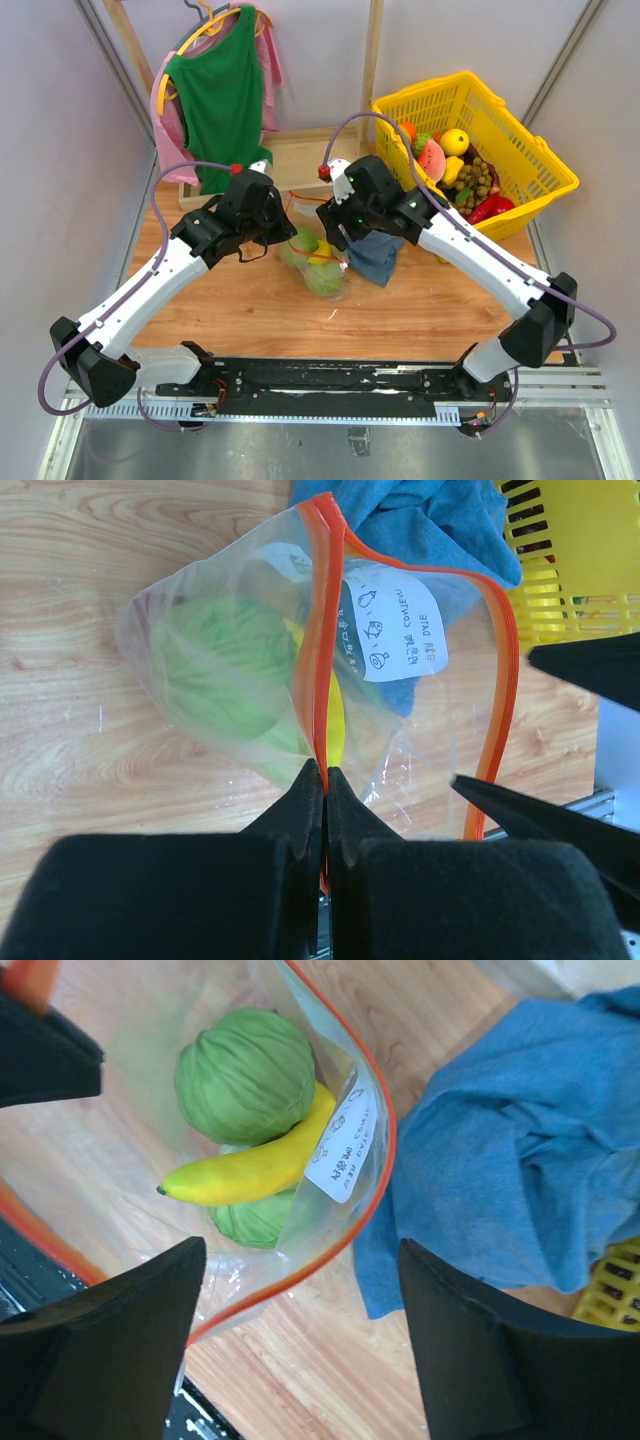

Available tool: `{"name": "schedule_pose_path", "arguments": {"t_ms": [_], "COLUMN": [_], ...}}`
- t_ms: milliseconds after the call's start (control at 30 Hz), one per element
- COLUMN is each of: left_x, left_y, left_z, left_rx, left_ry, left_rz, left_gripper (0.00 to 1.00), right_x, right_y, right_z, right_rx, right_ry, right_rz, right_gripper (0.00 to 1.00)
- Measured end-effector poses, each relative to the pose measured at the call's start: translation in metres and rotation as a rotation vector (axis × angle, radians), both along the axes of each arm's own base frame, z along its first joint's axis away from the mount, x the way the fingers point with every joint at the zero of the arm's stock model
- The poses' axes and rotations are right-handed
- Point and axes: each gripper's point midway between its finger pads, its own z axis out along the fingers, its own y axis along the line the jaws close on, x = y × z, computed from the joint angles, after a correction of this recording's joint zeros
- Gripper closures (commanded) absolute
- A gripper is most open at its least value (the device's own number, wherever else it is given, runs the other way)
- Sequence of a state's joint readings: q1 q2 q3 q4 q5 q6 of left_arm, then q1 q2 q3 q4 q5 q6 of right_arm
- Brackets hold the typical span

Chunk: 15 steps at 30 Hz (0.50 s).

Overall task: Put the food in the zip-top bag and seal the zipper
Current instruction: Place the fake fruit in the zipper food storage bag.

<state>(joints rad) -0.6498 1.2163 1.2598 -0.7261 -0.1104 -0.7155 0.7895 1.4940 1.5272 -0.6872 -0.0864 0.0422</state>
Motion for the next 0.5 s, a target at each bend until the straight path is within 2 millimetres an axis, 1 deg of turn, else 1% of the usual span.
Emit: {"name": "schedule_pose_path", "arguments": {"t_ms": [33,100,133,167,200,233,433,500], "left_x": [0.0,0.0,0.0,0.0,0.001,0.001,0.002,0.002], "left_y": [0.0,0.0,0.0,0.001,0.001,0.002,0.012,0.017], "left_z": [0.0,0.0,0.0,0.0,0.0,-0.001,-0.006,-0.008], "left_rx": [0.0,0.0,0.001,0.002,0.004,0.008,0.052,0.071], "left_ry": [0.0,0.0,0.0,-0.001,-0.001,-0.002,0.003,0.005], "left_rz": [0.0,0.001,0.001,0.002,0.005,0.01,0.045,0.061], "left_gripper": [1.0,1.0,1.0,1.0,1.0,1.0,1.0,1.0], "right_x": [0.0,0.0,-0.001,-0.001,-0.002,-0.003,-0.006,-0.008], "right_y": [0.002,0.003,0.002,0.002,0.001,0.001,0.006,0.006], "right_z": [-0.009,-0.02,-0.026,-0.029,-0.03,-0.027,0.008,0.016], "right_rx": [-0.009,-0.033,-0.046,-0.056,-0.063,-0.063,-0.01,0.0], "right_ry": [0.029,0.063,0.084,0.097,0.11,0.112,0.086,0.085], "right_rz": [-0.009,-0.017,-0.024,-0.025,-0.031,-0.032,-0.003,0.007], "right_gripper": [0.45,0.63,0.73,0.86,0.94,0.99,0.99,0.92]}}
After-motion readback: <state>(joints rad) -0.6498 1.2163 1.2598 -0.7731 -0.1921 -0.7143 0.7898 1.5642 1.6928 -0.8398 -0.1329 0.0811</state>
